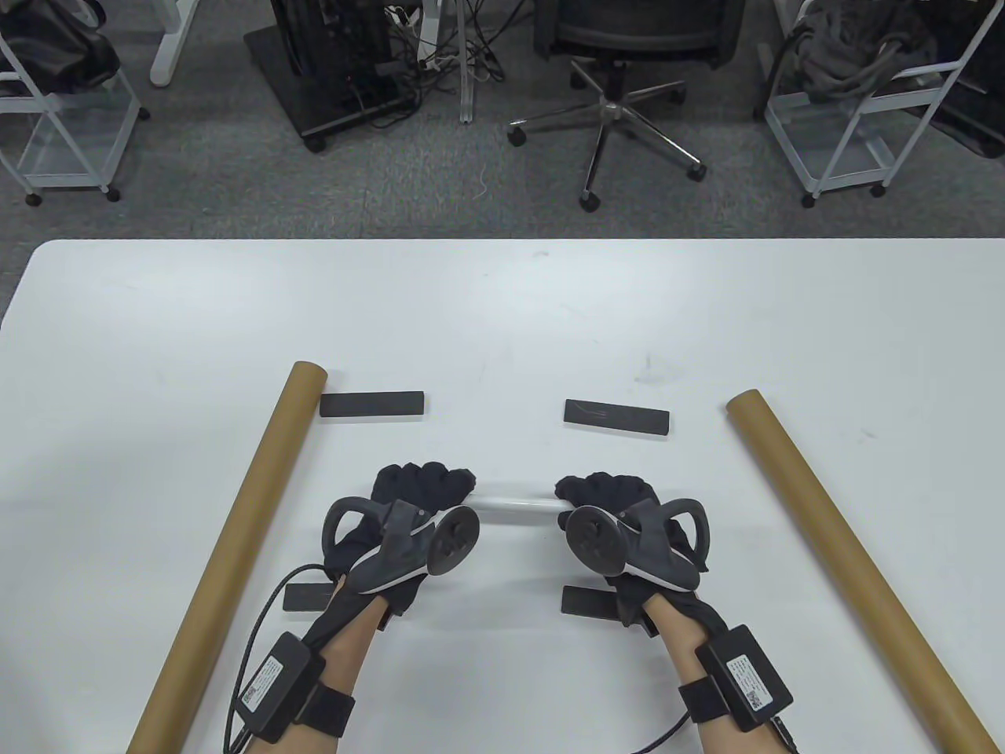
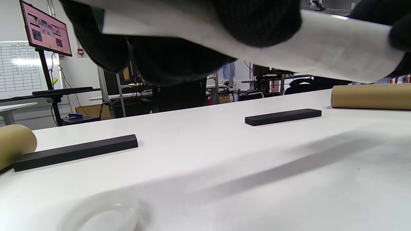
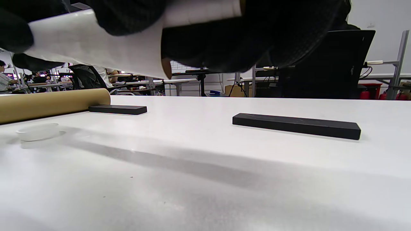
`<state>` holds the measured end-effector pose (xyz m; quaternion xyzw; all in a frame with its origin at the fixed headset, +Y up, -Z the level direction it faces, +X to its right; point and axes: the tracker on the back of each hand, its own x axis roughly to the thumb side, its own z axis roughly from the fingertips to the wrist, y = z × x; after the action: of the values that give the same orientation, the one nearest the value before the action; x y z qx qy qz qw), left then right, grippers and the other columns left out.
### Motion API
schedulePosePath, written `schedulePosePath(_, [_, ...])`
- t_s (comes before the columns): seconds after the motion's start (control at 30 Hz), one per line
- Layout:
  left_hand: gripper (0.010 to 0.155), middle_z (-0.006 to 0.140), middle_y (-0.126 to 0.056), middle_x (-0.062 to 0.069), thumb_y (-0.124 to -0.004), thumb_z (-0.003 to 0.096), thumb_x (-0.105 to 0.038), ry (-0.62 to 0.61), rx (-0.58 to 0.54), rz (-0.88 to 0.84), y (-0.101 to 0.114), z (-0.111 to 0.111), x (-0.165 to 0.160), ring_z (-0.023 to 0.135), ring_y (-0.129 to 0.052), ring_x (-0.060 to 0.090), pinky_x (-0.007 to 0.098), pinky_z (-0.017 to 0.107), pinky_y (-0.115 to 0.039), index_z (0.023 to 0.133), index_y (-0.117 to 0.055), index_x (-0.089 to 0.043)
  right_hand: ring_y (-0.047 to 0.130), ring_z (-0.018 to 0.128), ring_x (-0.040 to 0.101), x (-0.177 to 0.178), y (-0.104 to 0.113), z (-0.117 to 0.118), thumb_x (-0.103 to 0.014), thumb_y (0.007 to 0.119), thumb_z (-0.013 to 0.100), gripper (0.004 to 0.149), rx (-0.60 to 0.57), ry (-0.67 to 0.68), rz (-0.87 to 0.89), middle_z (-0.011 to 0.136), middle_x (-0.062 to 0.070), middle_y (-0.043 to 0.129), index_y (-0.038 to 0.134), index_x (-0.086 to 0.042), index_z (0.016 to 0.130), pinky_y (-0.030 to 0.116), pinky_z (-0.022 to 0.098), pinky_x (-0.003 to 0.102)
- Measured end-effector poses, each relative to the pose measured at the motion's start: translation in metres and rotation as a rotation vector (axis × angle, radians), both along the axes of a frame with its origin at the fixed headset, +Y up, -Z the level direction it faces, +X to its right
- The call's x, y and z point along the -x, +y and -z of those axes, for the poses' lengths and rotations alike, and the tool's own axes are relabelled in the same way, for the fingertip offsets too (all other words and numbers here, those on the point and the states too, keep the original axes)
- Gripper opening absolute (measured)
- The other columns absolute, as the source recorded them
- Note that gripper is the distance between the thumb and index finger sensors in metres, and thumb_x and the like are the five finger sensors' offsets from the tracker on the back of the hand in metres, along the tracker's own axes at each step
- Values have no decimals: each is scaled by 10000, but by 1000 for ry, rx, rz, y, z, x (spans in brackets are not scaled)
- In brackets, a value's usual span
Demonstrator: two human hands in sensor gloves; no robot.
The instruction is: Roll up posters and store in mailing tubes
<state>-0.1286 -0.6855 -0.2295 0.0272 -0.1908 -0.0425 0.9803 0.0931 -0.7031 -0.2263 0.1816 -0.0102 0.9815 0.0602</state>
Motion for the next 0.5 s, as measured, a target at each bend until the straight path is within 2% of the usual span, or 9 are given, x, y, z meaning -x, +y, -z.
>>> schedulePosePath(0.1, [523,893,-883,-67,-672,487,-435,-2,-6,-6,0,0,0,744,-943,223,534,768,-728,1003,-692,-353,884,646,335,-1,-1,1,-395,713,436,558,-14,-11,-7,818,58,827,650,-191,952,673,657,640])
schedulePosePath(0.17, [514,851,-900,-85,-726,469,-470,1,-34,15,1,-1,-1,707,-954,199,519,761,-744,974,-714,-374,906,616,313,-1,-1,1,-389,712,434,511,-26,-11,-6,778,34,856,690,-220,916,696,651,622])
schedulePosePath(0.27, [499,831,-911,-102,-734,465,-485,0,-38,20,0,0,1,700,-961,182,509,762,-750,954,-733,-388,913,629,317,1,1,-1,-388,715,436,494,-41,-9,-12,784,33,867,718,-233,905,699,651,620])
schedulePosePath(0.37, [494,848,-909,-99,-741,462,-484,3,-35,13,-1,0,2,735,-957,189,512,765,-745,947,-749,-387,847,734,375,3,2,-3,-394,727,430,497,-77,-14,-41,882,74,803,739,-237,902,644,672,656])
schedulePosePath(0.5, [491,952,-836,-68,-752,452,-498,6,-55,25,0,0,2,829,-900,226,526,780,-720,932,-779,-397,823,745,388,4,1,-4,-396,729,428,501,-83,-14,-52,913,101,766,750,-232,900,628,674,667])
